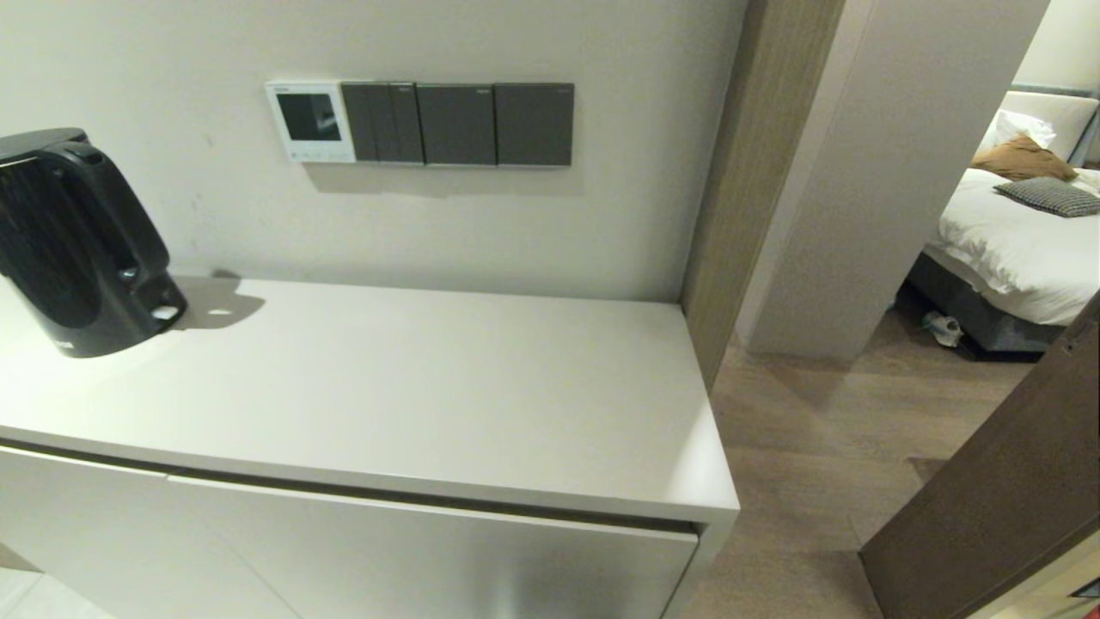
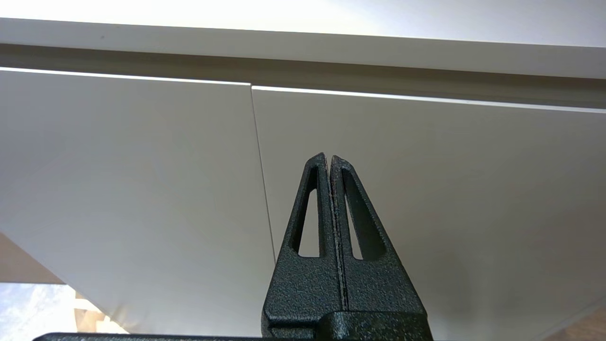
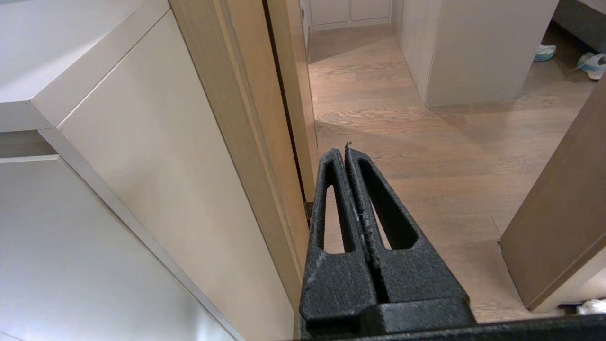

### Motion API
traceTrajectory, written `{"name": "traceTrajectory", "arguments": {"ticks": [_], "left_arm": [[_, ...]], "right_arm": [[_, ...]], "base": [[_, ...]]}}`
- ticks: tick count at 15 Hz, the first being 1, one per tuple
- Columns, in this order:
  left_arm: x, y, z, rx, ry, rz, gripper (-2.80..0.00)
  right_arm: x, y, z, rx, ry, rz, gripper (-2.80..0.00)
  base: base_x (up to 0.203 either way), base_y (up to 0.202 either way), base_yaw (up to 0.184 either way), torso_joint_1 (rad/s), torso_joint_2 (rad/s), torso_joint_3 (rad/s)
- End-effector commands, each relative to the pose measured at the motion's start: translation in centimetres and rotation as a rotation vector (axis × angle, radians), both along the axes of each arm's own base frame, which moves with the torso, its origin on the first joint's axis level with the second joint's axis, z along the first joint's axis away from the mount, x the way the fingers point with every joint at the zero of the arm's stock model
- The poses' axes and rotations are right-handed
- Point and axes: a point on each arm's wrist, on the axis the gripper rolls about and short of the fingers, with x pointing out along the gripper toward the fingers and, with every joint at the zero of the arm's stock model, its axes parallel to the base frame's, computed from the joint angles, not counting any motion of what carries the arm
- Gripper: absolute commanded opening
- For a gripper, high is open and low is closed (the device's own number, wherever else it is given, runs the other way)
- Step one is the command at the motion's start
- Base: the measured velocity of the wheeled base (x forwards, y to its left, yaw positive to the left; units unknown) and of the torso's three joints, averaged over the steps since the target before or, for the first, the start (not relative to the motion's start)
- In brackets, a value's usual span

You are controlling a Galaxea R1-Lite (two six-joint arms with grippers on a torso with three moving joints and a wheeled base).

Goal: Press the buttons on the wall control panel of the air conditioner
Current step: Turn on the central air conditioner

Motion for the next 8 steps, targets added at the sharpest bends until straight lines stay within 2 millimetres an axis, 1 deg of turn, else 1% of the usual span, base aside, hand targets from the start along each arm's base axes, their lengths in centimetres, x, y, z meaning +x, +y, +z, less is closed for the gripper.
{"name": "traceTrajectory", "arguments": {"ticks": [1, 8], "left_arm": [[0.01, 0.0, -0.01, 0.0, 0.002, -0.001, -2.8], [0.0, 0.0, 0.01, 0.005, -0.001, -0.001, -2.8]], "right_arm": [[0.02, 0.0, -0.04, 0.0, 0.003, 0.001, -2.8], [0.02, 0.0, -0.04, 0.0, 0.003, 0.001, -2.8]], "base": [[0.0, 0.0, 0.0, 0.0, 0.0, 0.0], [0.0, 0.0, 0.0, 0.0, 0.0, 0.0]]}}
